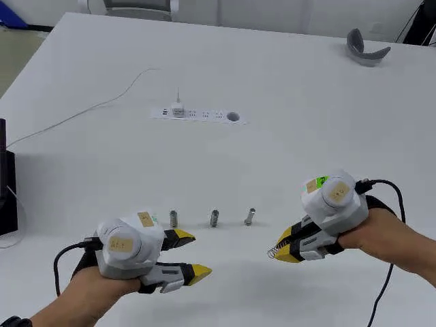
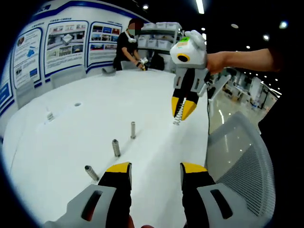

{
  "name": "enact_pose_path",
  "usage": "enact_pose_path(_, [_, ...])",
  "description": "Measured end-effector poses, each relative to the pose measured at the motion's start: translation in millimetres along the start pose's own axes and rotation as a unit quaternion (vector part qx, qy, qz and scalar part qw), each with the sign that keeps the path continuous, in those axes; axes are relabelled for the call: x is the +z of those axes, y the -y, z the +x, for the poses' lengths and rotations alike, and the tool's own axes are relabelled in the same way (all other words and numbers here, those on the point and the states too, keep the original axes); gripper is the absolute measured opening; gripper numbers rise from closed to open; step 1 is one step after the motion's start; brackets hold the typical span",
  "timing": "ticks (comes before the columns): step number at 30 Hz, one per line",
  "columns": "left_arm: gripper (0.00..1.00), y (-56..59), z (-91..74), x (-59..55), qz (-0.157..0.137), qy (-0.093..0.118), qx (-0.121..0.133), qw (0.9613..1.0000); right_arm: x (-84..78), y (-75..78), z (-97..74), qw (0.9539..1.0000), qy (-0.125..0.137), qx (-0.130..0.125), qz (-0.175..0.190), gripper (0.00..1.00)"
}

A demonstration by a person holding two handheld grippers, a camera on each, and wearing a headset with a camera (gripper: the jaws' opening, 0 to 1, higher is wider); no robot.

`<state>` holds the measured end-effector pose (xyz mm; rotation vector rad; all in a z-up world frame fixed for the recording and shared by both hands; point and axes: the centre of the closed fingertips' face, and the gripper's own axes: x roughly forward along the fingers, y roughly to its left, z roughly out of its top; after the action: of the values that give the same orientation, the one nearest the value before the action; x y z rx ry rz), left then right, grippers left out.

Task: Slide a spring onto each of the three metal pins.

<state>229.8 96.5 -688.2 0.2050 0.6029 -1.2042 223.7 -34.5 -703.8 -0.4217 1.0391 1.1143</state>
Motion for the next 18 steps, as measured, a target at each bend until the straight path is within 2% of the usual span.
enact_pose_path(7, [0.49, -16.4, -6.5, -4.3, -0.025, 0.006, 0.027, 0.9993, -1.2, 25.5, 2.3, 0.9998, -0.012, -0.016, 0.009, 0.13])
enact_pose_path(10, [0.54, -18.3, -6.4, -5.6, -0.025, 0.004, 0.032, 0.9992, 0.7, 37.1, 3.9, 0.9995, -0.014, -0.024, 0.016, 0.13])
enact_pose_path(18, [0.59, -26.2, -10.4, -10.0, -0.037, 0.005, 0.043, 0.9984, 7.6, 56.6, 10.5, 0.9991, -0.017, -0.033, 0.021, 0.13])
